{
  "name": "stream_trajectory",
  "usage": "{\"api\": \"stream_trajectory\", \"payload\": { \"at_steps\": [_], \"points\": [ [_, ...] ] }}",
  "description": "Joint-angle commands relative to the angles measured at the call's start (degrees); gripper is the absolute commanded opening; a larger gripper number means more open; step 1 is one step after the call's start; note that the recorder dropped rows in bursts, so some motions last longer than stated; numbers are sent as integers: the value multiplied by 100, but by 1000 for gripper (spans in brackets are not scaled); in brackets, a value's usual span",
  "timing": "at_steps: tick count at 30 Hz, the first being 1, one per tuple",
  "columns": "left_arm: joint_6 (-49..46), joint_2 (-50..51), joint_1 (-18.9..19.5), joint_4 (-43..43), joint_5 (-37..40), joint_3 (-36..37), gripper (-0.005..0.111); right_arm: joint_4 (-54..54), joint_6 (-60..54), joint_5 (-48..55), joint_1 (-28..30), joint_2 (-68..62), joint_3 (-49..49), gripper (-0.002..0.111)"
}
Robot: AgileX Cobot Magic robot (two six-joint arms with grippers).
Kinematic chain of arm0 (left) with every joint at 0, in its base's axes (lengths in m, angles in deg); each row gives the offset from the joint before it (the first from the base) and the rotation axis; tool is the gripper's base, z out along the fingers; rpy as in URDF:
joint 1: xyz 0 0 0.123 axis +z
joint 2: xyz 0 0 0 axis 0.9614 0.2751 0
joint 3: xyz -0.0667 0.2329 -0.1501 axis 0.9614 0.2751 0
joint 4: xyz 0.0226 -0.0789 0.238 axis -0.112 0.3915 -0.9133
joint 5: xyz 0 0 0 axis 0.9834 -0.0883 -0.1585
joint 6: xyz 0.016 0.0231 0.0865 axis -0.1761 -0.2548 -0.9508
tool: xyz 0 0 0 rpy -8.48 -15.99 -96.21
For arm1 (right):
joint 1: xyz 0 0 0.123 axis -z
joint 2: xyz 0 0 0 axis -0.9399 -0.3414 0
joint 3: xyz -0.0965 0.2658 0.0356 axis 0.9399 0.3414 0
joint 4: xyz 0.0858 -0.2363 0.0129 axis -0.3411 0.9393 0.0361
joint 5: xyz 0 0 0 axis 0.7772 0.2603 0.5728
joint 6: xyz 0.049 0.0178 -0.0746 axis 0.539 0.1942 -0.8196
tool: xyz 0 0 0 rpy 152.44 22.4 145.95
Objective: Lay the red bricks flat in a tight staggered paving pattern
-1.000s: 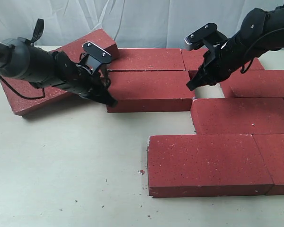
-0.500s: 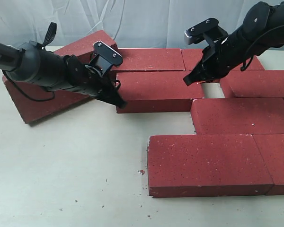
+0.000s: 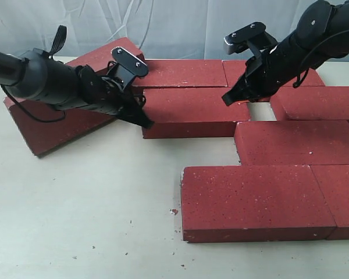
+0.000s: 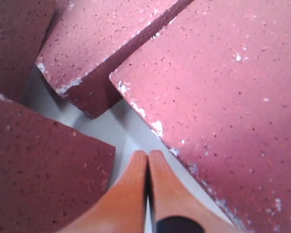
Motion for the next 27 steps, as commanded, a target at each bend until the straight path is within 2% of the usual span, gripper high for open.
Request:
{"api": "stream_trajectory", "payload": {
  "at_steps": [1,10,16,27],
  "points": [
    [20,45,-140,79,-3,-71,0,141,-66,-117,-6,48,-14,-1],
    [20,179,-207,93,-37,-186,0,366,-66,-300,-6,48,-4,-1],
    [20,505,-207,142,138,-531,0,381,-66,-306,33,48,-4,-1],
    [20,585,-420,142,224,-897,0,340,-66,-305,58,48,-4,-1]
  ]
}}
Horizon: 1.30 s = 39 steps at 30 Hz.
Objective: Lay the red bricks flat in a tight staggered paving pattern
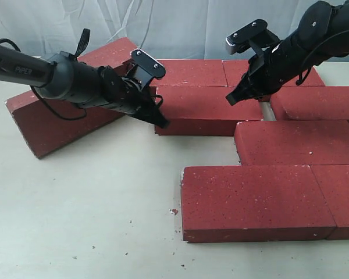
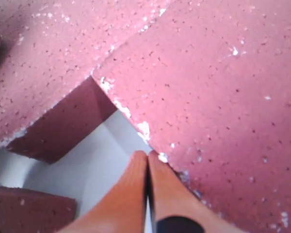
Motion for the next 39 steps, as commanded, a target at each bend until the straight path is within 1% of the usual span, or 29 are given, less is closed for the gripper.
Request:
{"api": "stream_trajectory", "payload": {
  "at_steps": [1,7,11,13,17,20,22,25,29,33,39],
  "points": [
    [20,34,-169,83,-2,-127,0,-7,-37,-73,37,48,-4,-1],
    [20,45,-219,37,9,-127,0,-7,-37,-73,37,48,-4,-1],
    [8,136,-144,-153,-15,-127,0,-7,-37,-73,37,48,-4,-1],
    [8,136,-50,-292,70,-127,0,-7,-37,-73,37,48,-4,-1],
    [8,73,175,-292,287,-127,0,-7,-37,-73,37,48,-4,-1],
    [19,73,310,-270,630,-127,0,-8,-27,-73,37,48,-4,-1],
    [19,73,205,-270,649,-166,0,-8,-27,-73,37,48,-4,-1],
    [19,73,-102,-223,601,-208,0,-8,-27,-73,37,48,-4,-1],
    [19,73,-274,-198,469,-208,0,-8,-27,-73,37,48,-4,-1],
    [19,157,-272,-173,184,-251,0,-8,-27,-73,37,48,-4,-1],
    [19,394,-402,-173,285,-466,0,-8,-17,-73,37,48,-4,-1]
  ]
}}
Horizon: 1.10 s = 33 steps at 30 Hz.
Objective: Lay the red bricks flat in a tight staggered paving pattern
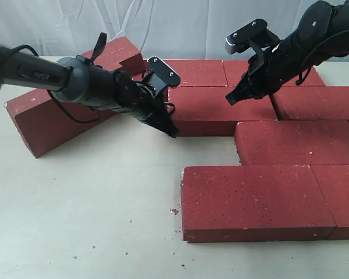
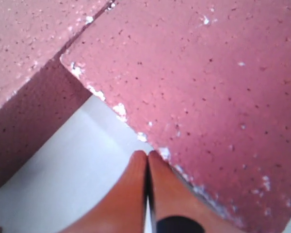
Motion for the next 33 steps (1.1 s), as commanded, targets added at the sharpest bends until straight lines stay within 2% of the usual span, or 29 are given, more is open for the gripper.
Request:
{"api": "stream_trajectory", "payload": {
  "at_steps": [1,8,18,22,27,33],
  "points": [
    [19,202,-175,87,-31,-229,0,4,-17,-65,37,48,-4,-1],
    [-3,296,-283,65,296,-436,0,4,-17,-65,37,48,-4,-1],
    [-31,296,-315,65,284,-436,0,4,-17,-65,37,48,-4,-1],
    [-31,236,-282,-179,328,-436,0,4,-17,-65,37,48,-4,-1],
    [3,-108,-150,-453,873,-436,0,4,-17,-65,37,48,-4,-1],
    [554,-525,280,-1163,1474,-436,0,4,-17,-65,37,48,-4,-1]
  ]
}}
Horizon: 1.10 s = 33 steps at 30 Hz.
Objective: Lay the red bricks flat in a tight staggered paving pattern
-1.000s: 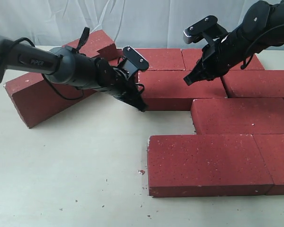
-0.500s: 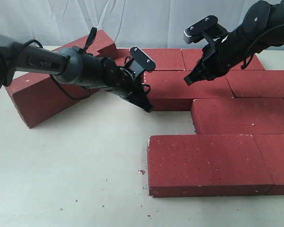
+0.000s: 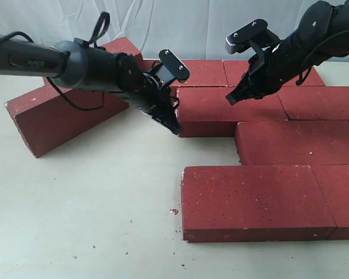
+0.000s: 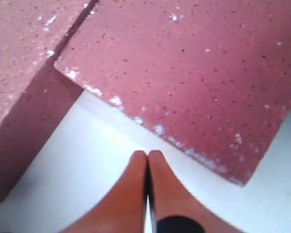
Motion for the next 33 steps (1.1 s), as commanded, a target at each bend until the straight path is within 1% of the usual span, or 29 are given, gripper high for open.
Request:
{"api": "stream_trajectory", "payload": {
  "at_steps": [1,3,6,10,13,16,17,18,20,23,25,27,28,29,33],
  "points": [
    [357,-386,355,-542,427,-33,0,4,-28,-65,27,48,-4,-1],
    [357,-590,509,-714,802,-33,0,4,-28,-54,27,48,-4,-1],
    [386,-1018,707,-860,1593,-33,0,-22,-28,-44,27,48,-4,-1],
    [770,-1776,919,-1494,2640,-33,0,-180,-28,-31,27,48,-4,-1],
    [1146,-2322,1060,-1944,3059,-33,0,-344,-44,21,27,48,-4,-1],
    [1740,-2666,1253,-2142,3262,-33,0,-344,-44,21,27,48,-4,-1],
    [1819,-2723,1321,-2175,3363,-33,2,-344,-44,21,27,48,-4,-1],
    [1886,-2769,1390,-2284,3459,-33,6,-344,-44,21,27,48,-4,-1],
    [1886,-2779,1522,-2285,3627,-33,17,-387,-44,21,27,48,-4,-1],
    [1834,-2752,1670,-2272,3632,15,46,-408,-44,21,27,48,-4,-1],
    [1846,-2704,1723,-2225,3491,52,73,-408,-44,21,27,48,-4,-1],
    [1846,-2625,1723,-2245,3419,64,93,-408,-44,21,27,48,-4,-1],
    [1846,-2570,1723,-2233,3379,64,99,-412,-44,21,27,48,-4,-1],
    [1846,-2489,1713,-2175,3340,64,102,-412,-44,21,27,48,-4,-1],
    [1821,-2136,1726,-2175,3132,47,103,-428,-44,21,27,48,-4,-1]
  ]
}}
